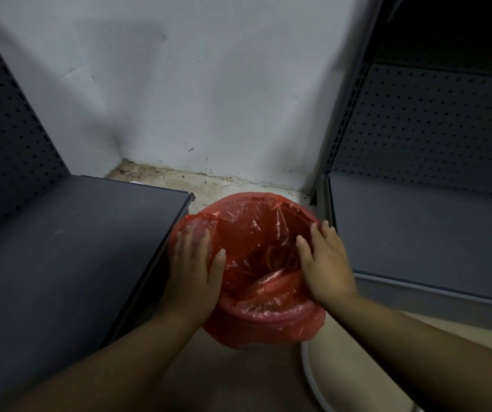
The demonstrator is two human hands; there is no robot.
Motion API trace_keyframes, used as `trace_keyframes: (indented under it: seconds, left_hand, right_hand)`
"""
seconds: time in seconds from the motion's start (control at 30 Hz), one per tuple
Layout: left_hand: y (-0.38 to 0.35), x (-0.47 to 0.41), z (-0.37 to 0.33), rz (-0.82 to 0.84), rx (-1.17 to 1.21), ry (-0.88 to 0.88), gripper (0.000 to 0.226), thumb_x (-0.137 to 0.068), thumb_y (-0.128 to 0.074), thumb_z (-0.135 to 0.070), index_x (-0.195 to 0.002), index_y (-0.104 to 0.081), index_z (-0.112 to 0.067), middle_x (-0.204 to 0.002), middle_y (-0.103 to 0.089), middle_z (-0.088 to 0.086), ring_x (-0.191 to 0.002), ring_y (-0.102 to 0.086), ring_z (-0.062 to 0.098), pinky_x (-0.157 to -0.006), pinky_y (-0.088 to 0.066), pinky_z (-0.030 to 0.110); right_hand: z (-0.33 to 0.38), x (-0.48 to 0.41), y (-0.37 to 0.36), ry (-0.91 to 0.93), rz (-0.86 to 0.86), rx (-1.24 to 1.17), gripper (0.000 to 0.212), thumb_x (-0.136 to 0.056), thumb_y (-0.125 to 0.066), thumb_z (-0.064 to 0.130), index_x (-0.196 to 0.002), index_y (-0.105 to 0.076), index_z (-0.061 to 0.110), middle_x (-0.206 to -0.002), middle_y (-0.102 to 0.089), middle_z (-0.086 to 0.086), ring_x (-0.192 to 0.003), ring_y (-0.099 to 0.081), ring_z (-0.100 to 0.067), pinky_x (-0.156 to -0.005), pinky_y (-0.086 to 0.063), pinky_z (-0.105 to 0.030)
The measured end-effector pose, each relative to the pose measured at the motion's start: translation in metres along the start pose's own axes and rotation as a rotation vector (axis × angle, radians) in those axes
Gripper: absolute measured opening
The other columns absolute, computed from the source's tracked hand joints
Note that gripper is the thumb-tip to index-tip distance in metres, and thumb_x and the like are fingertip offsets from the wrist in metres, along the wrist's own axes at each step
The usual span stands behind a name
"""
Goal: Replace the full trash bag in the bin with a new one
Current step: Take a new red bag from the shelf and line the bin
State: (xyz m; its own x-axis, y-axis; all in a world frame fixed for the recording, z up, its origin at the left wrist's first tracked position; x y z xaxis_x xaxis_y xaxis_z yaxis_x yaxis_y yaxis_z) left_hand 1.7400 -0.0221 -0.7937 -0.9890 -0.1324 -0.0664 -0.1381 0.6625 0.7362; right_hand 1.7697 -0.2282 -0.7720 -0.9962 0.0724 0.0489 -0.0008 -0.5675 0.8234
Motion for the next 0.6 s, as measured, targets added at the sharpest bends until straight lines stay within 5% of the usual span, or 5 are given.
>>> trace_keyframes:
  seconds: [0.17, 0.3, 0.43, 0.6]
  left_hand:
    - [0.012, -0.008, -0.006, -0.044, -0.082, -0.034, 0.085, -0.076, -0.009, -0.070, -0.148, -0.018, -0.025, -0.159, -0.012, 0.000, -0.146, -0.006, 0.018, -0.117, -0.012, 0.043]
    - [0.022, -0.042, -0.021, 0.015, -0.346, -0.333, 0.081, -0.081, -0.003, -0.060, -0.144, -0.031, -0.019, -0.155, -0.026, 0.005, -0.144, -0.019, 0.022, -0.116, -0.017, 0.040]
    - [0.012, -0.076, -0.019, 0.203, -0.662, -0.348, 0.062, -0.094, -0.011, -0.055, -0.149, -0.014, -0.025, -0.160, -0.003, 0.003, -0.147, -0.002, 0.022, -0.118, -0.008, 0.039]
    - [0.005, -0.090, -0.008, 0.297, -0.748, -0.193, 0.060, -0.097, -0.013, -0.051, -0.149, -0.001, -0.026, -0.159, 0.013, 0.002, -0.146, 0.009, 0.021, -0.118, -0.005, 0.041]
  right_hand:
    - [0.005, -0.006, 0.009, 0.023, 0.034, 0.077, 0.063, -0.099, -0.028, 0.047, -0.152, -0.010, 0.017, -0.161, -0.005, -0.006, -0.148, -0.005, -0.023, -0.119, -0.009, -0.037]
    - [0.023, -0.032, 0.018, 0.246, 0.056, 0.330, 0.058, -0.101, -0.027, 0.041, -0.152, -0.012, 0.017, -0.161, -0.008, -0.004, -0.148, -0.008, -0.021, -0.121, -0.009, -0.037]
    - [0.036, -0.061, 0.006, 0.321, 0.133, 0.519, 0.056, -0.102, -0.024, 0.038, -0.152, -0.005, 0.023, -0.162, 0.000, 0.000, -0.149, -0.001, -0.020, -0.121, -0.004, -0.042]
    - [0.029, -0.083, -0.009, 0.261, 0.246, 0.617, 0.057, -0.102, -0.018, 0.040, -0.151, 0.008, 0.026, -0.160, 0.014, 0.006, -0.148, 0.009, -0.018, -0.121, -0.001, -0.042]
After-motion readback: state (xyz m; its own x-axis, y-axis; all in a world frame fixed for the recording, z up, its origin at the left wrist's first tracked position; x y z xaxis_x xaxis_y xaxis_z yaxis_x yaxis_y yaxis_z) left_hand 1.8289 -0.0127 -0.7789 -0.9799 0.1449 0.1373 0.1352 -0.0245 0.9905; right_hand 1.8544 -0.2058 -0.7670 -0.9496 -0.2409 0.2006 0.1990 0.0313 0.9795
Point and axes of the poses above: each hand's wrist, its own x-axis away from the middle knuckle, its own y-axis out of the back of the hand, z = x × y, the point moved 2 cm from there along -x, towards the middle knuckle
